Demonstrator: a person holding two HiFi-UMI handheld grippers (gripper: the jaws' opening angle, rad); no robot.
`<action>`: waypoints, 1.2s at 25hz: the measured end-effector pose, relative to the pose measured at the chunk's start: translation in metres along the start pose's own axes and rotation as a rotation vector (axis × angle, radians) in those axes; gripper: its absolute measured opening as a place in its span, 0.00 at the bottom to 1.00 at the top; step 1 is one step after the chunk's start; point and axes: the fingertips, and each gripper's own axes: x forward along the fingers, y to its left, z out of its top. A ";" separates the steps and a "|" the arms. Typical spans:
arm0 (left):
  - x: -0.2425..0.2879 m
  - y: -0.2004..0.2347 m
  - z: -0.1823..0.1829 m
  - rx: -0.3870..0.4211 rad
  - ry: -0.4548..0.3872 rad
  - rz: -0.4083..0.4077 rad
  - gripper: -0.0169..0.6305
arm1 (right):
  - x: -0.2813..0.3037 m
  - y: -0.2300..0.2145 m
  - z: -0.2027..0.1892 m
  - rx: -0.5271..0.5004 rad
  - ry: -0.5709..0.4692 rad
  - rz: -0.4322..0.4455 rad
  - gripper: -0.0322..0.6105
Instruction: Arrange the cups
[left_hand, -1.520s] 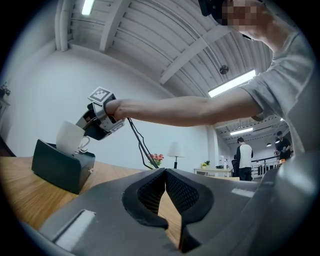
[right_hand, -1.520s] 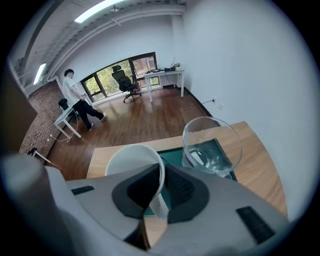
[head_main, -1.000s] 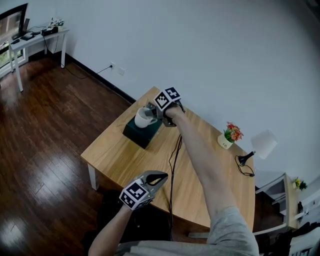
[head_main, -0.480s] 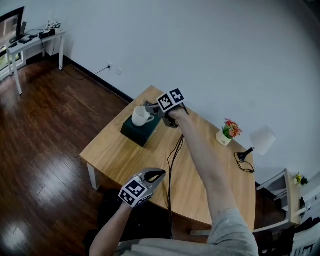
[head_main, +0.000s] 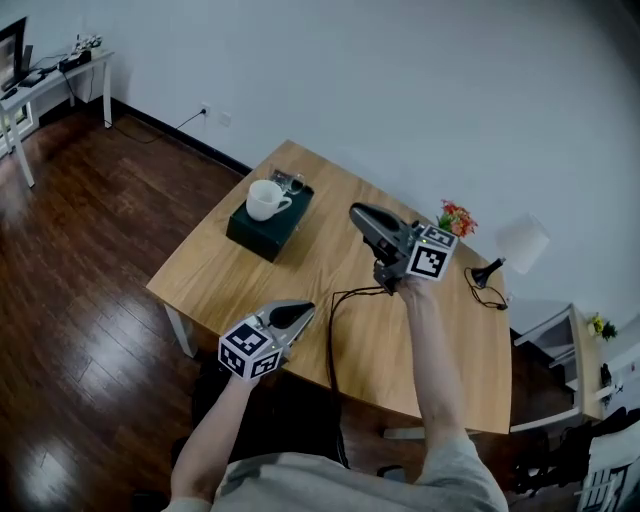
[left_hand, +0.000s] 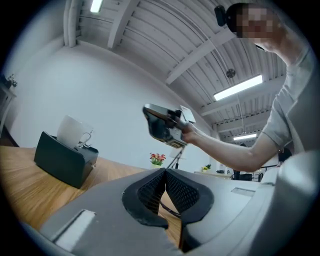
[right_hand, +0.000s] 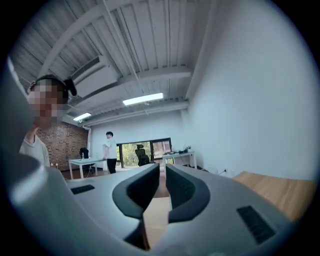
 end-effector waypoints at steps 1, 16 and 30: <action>-0.002 0.000 0.003 -0.017 -0.014 -0.013 0.04 | -0.025 0.012 -0.007 0.001 -0.046 -0.016 0.11; 0.004 -0.062 0.028 -0.055 -0.043 -0.163 0.04 | -0.297 0.163 -0.076 -0.122 -0.259 -0.444 0.11; 0.023 -0.145 0.040 -0.002 -0.057 -0.297 0.04 | -0.293 0.226 -0.079 -0.277 -0.213 -0.461 0.11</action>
